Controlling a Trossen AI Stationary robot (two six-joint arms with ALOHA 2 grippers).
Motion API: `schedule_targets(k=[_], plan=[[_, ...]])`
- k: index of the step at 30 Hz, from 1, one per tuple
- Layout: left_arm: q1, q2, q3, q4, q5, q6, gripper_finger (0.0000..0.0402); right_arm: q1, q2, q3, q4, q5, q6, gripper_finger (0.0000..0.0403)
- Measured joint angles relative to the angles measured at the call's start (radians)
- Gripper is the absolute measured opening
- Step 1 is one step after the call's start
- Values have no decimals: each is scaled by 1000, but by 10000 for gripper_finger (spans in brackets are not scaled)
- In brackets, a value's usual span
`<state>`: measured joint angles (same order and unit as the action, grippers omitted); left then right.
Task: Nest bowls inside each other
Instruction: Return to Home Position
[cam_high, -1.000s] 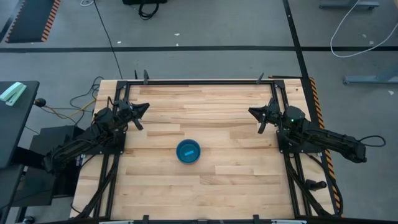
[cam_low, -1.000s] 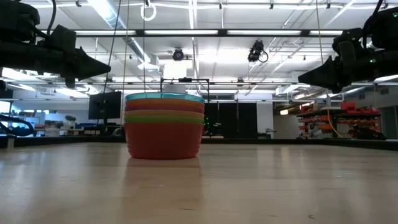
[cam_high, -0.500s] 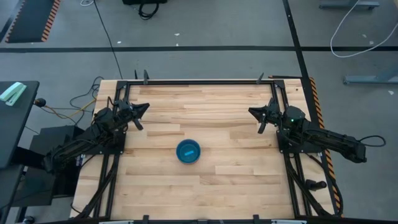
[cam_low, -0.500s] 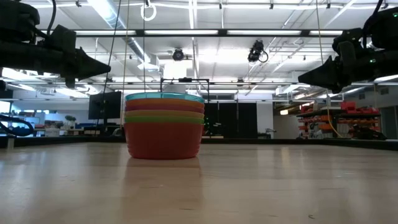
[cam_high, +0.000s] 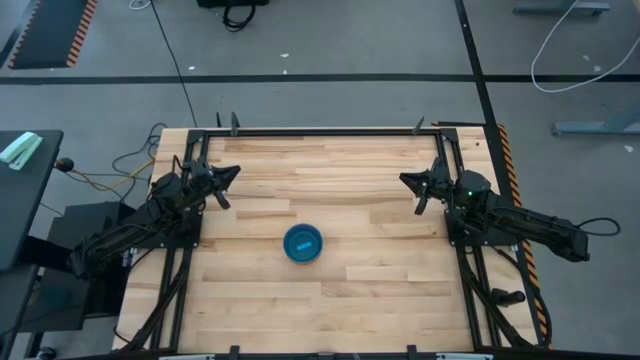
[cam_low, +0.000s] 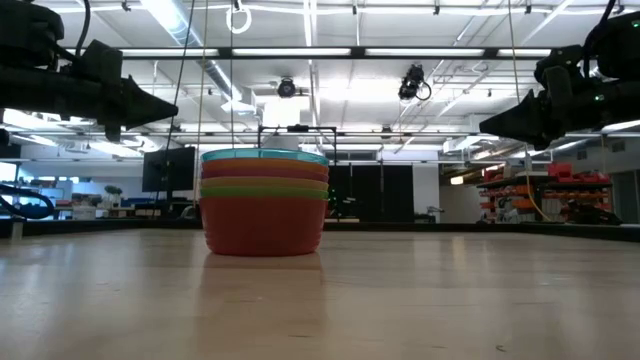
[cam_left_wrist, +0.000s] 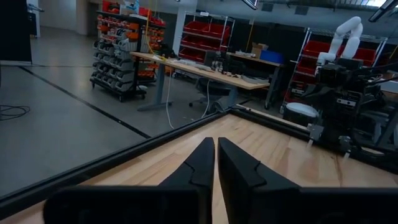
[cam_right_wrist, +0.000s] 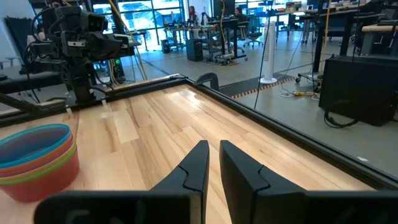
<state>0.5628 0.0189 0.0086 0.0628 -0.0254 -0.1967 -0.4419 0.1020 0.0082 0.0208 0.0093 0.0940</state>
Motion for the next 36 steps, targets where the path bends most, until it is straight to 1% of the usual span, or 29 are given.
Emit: schedule_targets(k=[5,15,26,36], plan=[[0,0,0,0,0,-1,24,0,0,0,0,0,0,48],[0,0,0,0,0,-1,36,0,0,0,0,0,0,48],[0,0,0,0,0,-1,23,0,0,0,0,0,0,48],[0,0,0,0,0,-1,36,0,0,0,0,0,0,48]])
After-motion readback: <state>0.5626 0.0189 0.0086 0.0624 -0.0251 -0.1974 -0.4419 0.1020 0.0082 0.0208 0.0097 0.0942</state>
